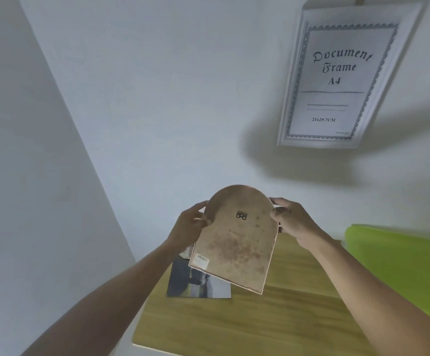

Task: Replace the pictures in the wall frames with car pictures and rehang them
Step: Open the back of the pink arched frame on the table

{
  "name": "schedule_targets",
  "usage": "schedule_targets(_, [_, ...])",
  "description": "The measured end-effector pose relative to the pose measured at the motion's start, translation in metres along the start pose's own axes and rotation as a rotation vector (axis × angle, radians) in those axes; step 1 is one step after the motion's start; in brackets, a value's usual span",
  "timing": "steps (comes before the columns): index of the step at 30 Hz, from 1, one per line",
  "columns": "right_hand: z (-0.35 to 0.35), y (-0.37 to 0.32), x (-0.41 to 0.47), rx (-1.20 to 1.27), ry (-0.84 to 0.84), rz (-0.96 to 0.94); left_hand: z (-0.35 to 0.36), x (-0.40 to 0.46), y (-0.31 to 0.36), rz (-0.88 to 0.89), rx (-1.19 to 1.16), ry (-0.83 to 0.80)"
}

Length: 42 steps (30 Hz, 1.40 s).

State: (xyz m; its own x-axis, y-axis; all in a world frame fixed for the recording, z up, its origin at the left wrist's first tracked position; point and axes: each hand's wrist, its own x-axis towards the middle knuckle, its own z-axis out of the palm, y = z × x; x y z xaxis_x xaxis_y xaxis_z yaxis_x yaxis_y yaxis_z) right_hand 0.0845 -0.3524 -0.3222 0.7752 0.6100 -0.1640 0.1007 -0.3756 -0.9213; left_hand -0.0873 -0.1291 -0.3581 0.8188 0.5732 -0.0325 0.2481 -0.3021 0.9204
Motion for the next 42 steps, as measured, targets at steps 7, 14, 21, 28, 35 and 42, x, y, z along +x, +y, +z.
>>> schedule_targets(7, [0.030,-0.006,0.001,-0.621,0.161,-0.297,-0.010,0.009,0.000,0.010,-0.148,-0.013])
schedule_targets(14, [0.057,-0.008,0.010,-0.742,0.150,-0.191,-0.011,0.014,-0.011,-0.010,-0.017,-0.022])
schedule_targets(21, [0.063,-0.019,0.023,-0.613,0.025,0.030,-0.004,0.005,-0.034,-0.079,-0.035,-0.006])
schedule_targets(28, [0.075,-0.021,0.027,-0.564,0.002,0.040,-0.009,0.005,-0.056,-0.216,-0.169,-0.107])
schedule_targets(35, [0.064,0.002,0.012,-0.213,0.061,0.198,-0.011,0.017,-0.075,-0.345,-0.303,-0.060])
schedule_targets(42, [0.063,0.054,-0.019,0.102,0.109,0.292,0.001,0.030,-0.077,-0.410,-0.426,-0.035])
